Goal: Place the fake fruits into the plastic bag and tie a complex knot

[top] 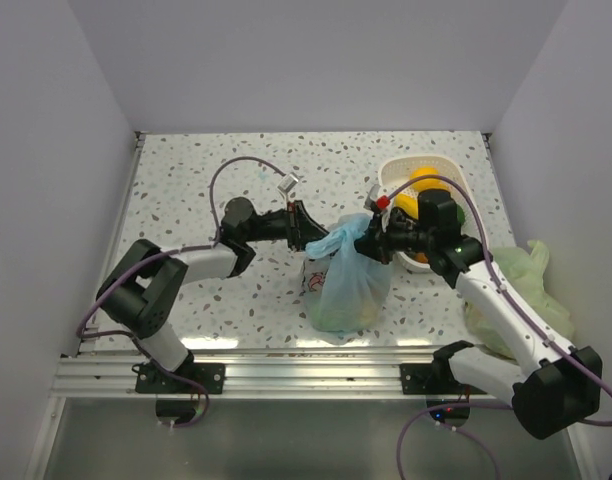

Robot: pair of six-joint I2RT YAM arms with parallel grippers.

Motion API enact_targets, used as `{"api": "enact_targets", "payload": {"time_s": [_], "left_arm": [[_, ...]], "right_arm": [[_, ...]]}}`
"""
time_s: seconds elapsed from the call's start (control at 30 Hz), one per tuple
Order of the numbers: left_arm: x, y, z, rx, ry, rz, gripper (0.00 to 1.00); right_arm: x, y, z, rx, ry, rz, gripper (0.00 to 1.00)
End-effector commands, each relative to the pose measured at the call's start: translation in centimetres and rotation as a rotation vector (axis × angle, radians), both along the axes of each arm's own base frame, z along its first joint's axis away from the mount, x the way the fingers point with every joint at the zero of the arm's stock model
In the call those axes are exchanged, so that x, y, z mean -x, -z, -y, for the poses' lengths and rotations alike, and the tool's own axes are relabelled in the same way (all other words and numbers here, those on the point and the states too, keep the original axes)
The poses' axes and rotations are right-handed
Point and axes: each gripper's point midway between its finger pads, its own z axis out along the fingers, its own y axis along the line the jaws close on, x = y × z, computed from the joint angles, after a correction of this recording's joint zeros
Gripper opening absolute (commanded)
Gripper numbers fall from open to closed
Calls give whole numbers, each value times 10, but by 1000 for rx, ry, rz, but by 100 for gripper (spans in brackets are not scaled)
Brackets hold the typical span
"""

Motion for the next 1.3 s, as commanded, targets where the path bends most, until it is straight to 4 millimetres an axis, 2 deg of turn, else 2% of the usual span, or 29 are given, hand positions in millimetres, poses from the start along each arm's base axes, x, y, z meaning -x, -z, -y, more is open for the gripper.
{"api": "enact_targets", "payload": {"time_s": [0.0,0.03,0.1,0.13,0.17,0.2,0.23,0.27,0.3,0.33,0.37,0.4,0.43,0.47,0.5,0.53,0.57,0.6,0.7,0.73,0.83,0.93,1.03,1.13,1.17,1.27], "left_arm": [[1,-4,-15,-39,-2,123,36],[3,-10,-20,-44,2,157,38],[-4,3,-32,-118,-18,200,39],[-6,-6,-40,-128,-27,258,41],[-6,10,-47,-202,-15,301,43],[-6,13,-51,-239,-2,347,43],[-9,-3,-53,-254,10,440,45],[1,22,-63,-349,83,506,45],[3,24,-67,-386,113,557,47],[-2,13,-69,-413,117,624,48],[4,21,-77,-455,155,642,48],[5,20,-80,-480,169,666,49],[3,10,-80,-486,164,695,50],[8,9,-82,-493,178,686,53],[11,6,-82,-494,195,700,60],[16,-4,-77,-494,218,740,61],[27,1,-78,-513,262,751,62],[30,-2,-77,-524,278,776,68],[48,5,-74,-583,342,800,70],[55,1,-69,-590,357,827,71],[58,-15,-57,-585,297,822,72],[44,-30,-45,-607,171,789,72],[35,-42,-36,-613,110,776,71],[33,-46,-26,-611,110,755,70],[32,-46,-24,-611,111,747,68],[24,-41,-20,-626,89,709,55]], "right_arm": [[3,-24,2,6,-34,74,0],[4,-24,2,10,-40,73,0],[6,-23,3,21,-49,72,0],[6,-23,4,26,-52,70,0],[7,-23,4,34,-61,81,0],[9,-22,6,47,-65,72,0],[11,-21,6,53,-72,71,0],[13,-21,7,58,-78,71,0],[15,-22,8,62,-80,72,0],[17,-22,9,62,-83,67,0],[18,-22,9,68,-95,74,0],[21,-23,10,70,-98,66,0],[23,-22,10,72,-104,59,0],[24,-22,10,74,-108,58,0],[25,-21,11,77,-109,51,0],[25,-21,10,79,-113,49,0],[25,-20,10,81,-114,44,0],[25,-19,11,86,-115,41,0],[26,-17,11,95,-122,31,0],[25,-17,12,98,-120,28,0],[26,-16,12,101,-119,23,0],[27,-14,13,107,-119,16,0],[29,-14,14,115,-126,12,0],[30,-13,14,122,-132,3,0],[31,-13,14,125,-135,-6,0],[33,-15,14,123,-143,-10,0]]}}
